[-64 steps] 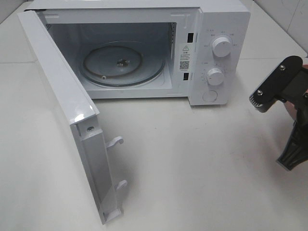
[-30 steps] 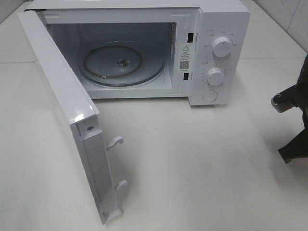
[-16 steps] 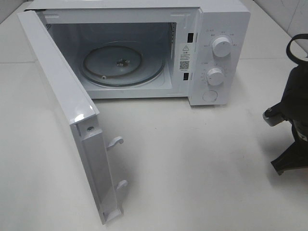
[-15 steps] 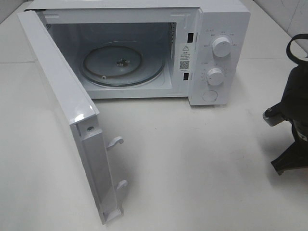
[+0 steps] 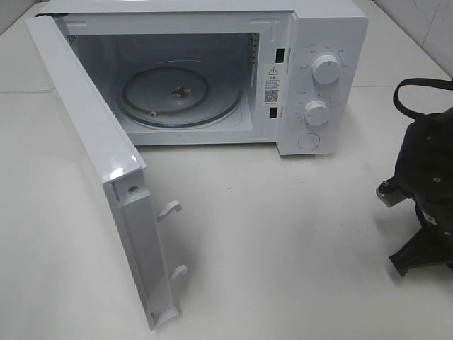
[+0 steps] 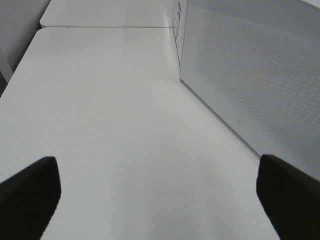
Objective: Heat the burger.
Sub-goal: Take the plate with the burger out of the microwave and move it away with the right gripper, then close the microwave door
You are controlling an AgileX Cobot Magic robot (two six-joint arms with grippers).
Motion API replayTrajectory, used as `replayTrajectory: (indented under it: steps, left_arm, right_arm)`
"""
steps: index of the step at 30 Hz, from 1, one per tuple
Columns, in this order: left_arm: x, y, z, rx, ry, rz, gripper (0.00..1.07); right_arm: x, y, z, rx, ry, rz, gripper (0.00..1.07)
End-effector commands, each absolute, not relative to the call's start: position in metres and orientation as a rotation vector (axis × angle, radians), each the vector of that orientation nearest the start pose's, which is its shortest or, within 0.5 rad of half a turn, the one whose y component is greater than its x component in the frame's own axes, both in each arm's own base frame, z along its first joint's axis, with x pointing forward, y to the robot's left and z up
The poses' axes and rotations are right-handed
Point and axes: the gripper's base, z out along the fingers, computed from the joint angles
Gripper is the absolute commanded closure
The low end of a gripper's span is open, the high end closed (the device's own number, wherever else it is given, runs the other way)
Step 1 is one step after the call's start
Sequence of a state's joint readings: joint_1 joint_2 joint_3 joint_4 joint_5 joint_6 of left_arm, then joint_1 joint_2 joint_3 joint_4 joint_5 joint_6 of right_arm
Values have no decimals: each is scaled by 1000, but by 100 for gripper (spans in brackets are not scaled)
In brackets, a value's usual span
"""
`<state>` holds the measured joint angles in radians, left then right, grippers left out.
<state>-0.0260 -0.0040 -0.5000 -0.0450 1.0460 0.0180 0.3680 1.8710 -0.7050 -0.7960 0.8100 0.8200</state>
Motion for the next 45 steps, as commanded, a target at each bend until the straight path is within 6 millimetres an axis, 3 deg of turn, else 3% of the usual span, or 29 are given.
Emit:
replayTrajectory:
  steps: [1, 2, 4, 5, 6, 8, 9, 10, 11, 12, 13, 14, 15, 17, 21, 22, 24, 27, 33, 37, 39, 42, 44, 45]
  left_arm:
    - [-8, -4, 278, 43, 1997, -60, 4]
    - [-8, -4, 278, 43, 1997, -60, 4]
    - [-8, -4, 278, 43, 1997, -60, 4]
    - [-8, -4, 278, 43, 1997, -60, 4]
    - [-8, -4, 278, 43, 1997, -60, 4]
    - [-8, -4, 278, 43, 1997, -60, 4]
    - [-8, -4, 278, 43, 1997, -60, 4]
    - [-8, -4, 278, 43, 1997, -60, 4]
    - [-8, -4, 278, 43, 1997, -60, 4]
    - [-8, -4, 278, 43, 1997, -60, 4]
    - [-8, -4, 278, 43, 1997, -60, 4]
    - [-8, -4, 278, 43, 1997, -60, 4]
    - [-8, -4, 278, 43, 1997, -60, 4]
    - [-8, -4, 278, 43, 1997, -60, 4]
    - [-8, -4, 278, 43, 1997, -60, 4]
    - [-8, -4, 278, 43, 1997, -60, 4]
    - [-8, -4, 278, 43, 1997, -60, 4]
    - [-8, -4, 278, 43, 1997, -60, 4]
    - [-8, -4, 278, 43, 1997, -60, 4]
    - [-8, -4, 278, 43, 1997, -60, 4]
    - [-8, -4, 278, 43, 1997, -60, 4]
    - [-8, -4, 278, 43, 1997, -60, 4]
    - [-8, -4, 278, 43, 1997, -60, 4]
    - [-8, -4, 278, 43, 1997, -60, 4]
  right_arm:
    - [247, 44, 96, -266, 3008, -878, 81]
    - [247, 44, 96, -266, 3008, -878, 81]
    - [249, 49, 106, -255, 3017, -804, 66]
    - [249, 49, 106, -255, 3017, -804, 66]
    - [251, 52, 118, -254, 3011, -744, 58]
    - [253, 54, 127, -250, 3000, -708, 55]
    - [255, 58, 147, -235, 2973, -614, 49]
    - [255, 58, 147, -235, 2973, -614, 49]
    - [254, 63, 174, -268, 2926, -492, 45]
    - [252, 65, 188, -298, 2894, -427, 43]
    - [252, 65, 188, -298, 2894, -427, 43]
    - [247, 67, 213, -344, 2819, -323, 39]
    - [247, 67, 213, -344, 2819, -323, 39]
    - [233, 68, 245, -363, 2713, -196, 30]
    - [214, 65, 268, -378, 2673, -120, 24]
    - [200, 62, 278, -387, 2679, -91, 24]
    - [195, 61, 282, -382, 2680, -67, 24]
    - [169, 57, 300, -393, 2653, 22, 26]
    - [136, 45, 316, -392, 2621, 47, 29]
    - [117, 38, 315, -385, 2597, 52, 29]
    - [91, 28, 305, -365, 2550, 73, 30]
    - [86, 26, 303, -360, 2531, 77, 30]
    - [60, 16, 301, -327, 2429, 99, 31]
    - [60, 16, 301, -327, 2429, 99, 31]
